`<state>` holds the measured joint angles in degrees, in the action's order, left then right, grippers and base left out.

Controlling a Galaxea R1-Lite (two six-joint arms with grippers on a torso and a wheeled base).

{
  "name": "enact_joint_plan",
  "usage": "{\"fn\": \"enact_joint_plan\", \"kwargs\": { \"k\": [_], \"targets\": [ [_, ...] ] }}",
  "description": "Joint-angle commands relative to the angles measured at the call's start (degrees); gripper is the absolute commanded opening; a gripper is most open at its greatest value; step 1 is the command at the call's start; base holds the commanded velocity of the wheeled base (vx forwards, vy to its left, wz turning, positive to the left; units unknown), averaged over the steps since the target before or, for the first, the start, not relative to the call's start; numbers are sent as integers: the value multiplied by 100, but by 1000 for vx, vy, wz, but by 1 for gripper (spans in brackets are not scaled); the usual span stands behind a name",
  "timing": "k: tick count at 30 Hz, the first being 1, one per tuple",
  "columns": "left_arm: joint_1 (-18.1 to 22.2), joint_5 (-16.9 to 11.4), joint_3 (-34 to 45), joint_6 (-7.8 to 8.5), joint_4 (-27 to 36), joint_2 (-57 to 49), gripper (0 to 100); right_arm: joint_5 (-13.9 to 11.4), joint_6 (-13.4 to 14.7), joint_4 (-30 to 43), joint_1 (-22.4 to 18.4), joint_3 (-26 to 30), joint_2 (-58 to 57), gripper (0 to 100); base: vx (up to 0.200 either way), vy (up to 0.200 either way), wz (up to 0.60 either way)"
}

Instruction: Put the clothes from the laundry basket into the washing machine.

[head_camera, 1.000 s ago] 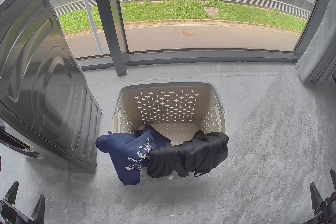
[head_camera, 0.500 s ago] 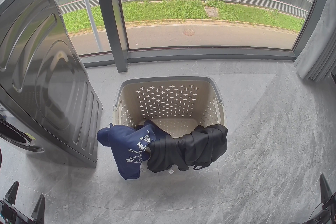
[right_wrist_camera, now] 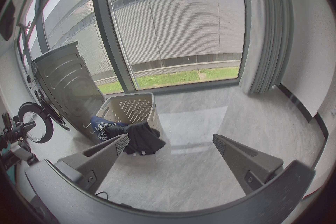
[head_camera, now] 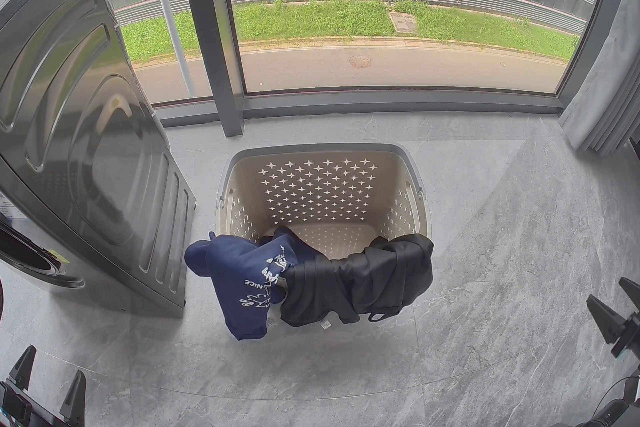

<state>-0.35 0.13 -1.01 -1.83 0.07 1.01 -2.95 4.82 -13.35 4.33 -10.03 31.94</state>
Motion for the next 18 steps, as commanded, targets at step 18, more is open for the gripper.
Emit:
{"fn": "enact_joint_plan", "kwargs": {
  "k": [18],
  "targets": [
    [0, -5, 84, -2, 1, -66, 100, 409, 890, -2444, 1466, -930, 5868, 100, 0, 22, 0]
  ]
}}
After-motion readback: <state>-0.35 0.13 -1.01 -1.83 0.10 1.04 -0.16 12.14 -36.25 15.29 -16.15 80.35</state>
